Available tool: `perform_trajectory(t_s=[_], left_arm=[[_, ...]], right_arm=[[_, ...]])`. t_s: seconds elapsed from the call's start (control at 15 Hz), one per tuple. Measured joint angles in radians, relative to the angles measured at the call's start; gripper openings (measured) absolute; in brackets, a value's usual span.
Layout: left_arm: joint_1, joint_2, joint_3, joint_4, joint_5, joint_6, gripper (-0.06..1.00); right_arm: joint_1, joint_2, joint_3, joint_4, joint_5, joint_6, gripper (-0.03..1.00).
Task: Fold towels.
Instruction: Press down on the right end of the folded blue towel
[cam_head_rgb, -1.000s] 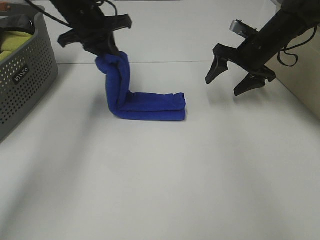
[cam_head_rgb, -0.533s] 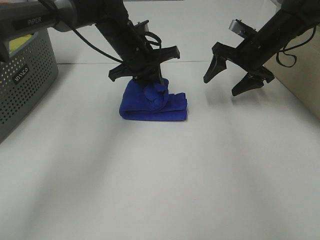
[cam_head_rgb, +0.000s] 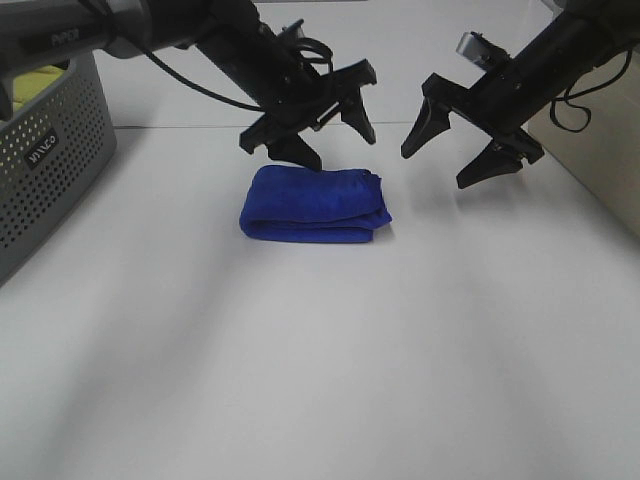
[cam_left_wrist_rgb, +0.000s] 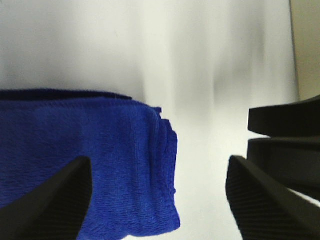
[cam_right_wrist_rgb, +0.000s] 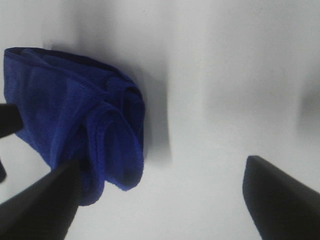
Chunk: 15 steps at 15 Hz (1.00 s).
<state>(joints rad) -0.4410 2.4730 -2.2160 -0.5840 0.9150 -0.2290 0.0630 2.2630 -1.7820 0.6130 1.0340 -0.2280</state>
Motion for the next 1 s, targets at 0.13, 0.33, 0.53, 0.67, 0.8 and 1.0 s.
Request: perform_trajectory(t_s=[0.13,0.33,0.53,0.67,0.8,1.0], left_arm=[[0.057,-0.061,-0.002,0.0,-0.003,0.058,0.71],[0.184,-0.159,-0.01,0.014,-0.024,0.115,0.71],[0.22,-0.167,-0.01,0.03,-0.005,0.117,0.71],[0.221,-0.167,-0.01,0.042,0.015,0.117,0.71],[0.221,-0.167,-0.01,0.045,0.035,0.117,0.71],[0.221,-0.167,-0.01,0.045,0.055,0.117,0.71]], right_arm=[[0.0,-0.027,0.0,0.061,0.026,-0.005,0.82],[0.064,-0.033,0.0,0.307,0.137,-0.125,0.82],[0.166,-0.027,0.0,0.432,0.154,-0.218,0.82],[0.199,0.012,0.0,0.52,0.125,-0.269,0.82],[0.199,0.066,-0.001,0.591,0.114,-0.311,0.82],[0.197,0.159,-0.001,0.644,0.1,-0.349,0.82]])
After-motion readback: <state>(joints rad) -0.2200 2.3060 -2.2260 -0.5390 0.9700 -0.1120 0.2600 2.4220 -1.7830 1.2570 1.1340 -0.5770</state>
